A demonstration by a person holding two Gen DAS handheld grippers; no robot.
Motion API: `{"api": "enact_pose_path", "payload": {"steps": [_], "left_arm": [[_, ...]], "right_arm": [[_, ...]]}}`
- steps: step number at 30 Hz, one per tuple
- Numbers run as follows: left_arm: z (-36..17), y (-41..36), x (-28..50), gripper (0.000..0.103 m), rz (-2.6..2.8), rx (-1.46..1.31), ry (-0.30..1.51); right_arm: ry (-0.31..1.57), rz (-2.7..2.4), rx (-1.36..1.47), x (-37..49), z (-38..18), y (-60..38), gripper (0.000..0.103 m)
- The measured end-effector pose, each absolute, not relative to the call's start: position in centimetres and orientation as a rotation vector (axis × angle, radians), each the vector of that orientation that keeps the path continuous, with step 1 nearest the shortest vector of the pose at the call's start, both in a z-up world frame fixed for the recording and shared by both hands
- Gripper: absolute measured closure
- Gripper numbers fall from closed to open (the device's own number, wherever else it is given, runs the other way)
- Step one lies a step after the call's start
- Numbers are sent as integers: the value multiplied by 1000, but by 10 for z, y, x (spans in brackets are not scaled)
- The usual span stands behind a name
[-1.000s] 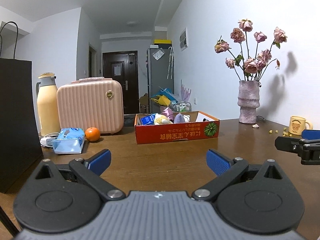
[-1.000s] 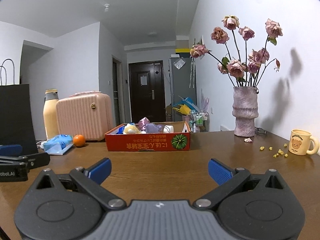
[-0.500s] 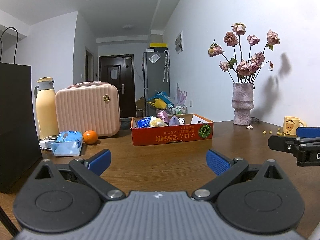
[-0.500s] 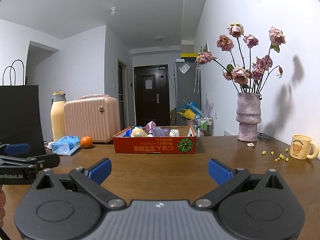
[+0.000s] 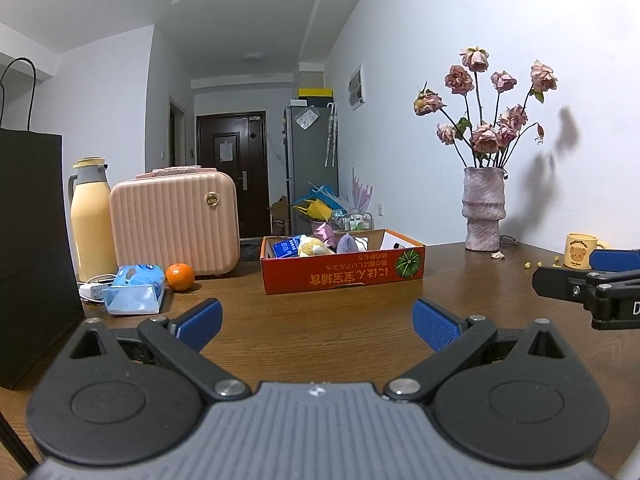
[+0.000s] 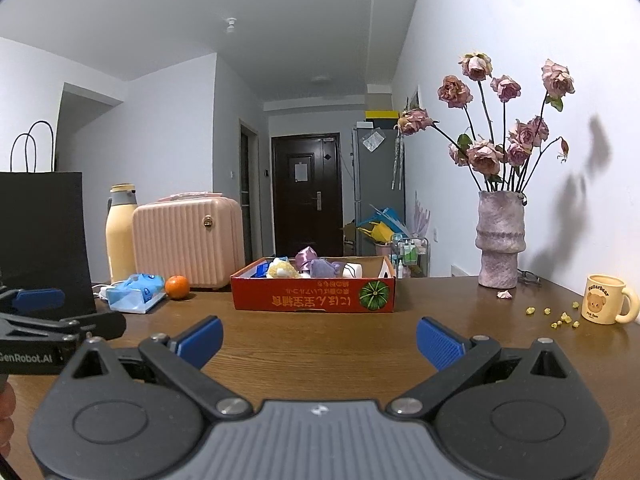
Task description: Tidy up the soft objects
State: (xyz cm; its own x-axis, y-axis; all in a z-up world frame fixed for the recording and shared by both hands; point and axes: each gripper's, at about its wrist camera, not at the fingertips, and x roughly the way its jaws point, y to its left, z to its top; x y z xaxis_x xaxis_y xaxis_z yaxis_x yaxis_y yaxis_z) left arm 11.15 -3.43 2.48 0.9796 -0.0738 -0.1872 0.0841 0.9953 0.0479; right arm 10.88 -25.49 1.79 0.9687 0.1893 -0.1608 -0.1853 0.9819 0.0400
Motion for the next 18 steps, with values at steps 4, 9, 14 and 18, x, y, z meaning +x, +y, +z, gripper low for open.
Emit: {"api": "enact_pose_path", "payload": {"steps": [4,9,14,18], "left_arm": [[25,-34,111,0,-79,55,186],[25,-34,110,0,-80,57,183],[26,-33,109,0,-82,58,179],[25,-32,108,0,-86,57,174]], "right_arm": [[163,191,23,108,19,-254,0],[162,191,23,108,19,-254,0],[161,191,22,108,19,-254,0],[161,191,22,108,19,-254,0]]}}
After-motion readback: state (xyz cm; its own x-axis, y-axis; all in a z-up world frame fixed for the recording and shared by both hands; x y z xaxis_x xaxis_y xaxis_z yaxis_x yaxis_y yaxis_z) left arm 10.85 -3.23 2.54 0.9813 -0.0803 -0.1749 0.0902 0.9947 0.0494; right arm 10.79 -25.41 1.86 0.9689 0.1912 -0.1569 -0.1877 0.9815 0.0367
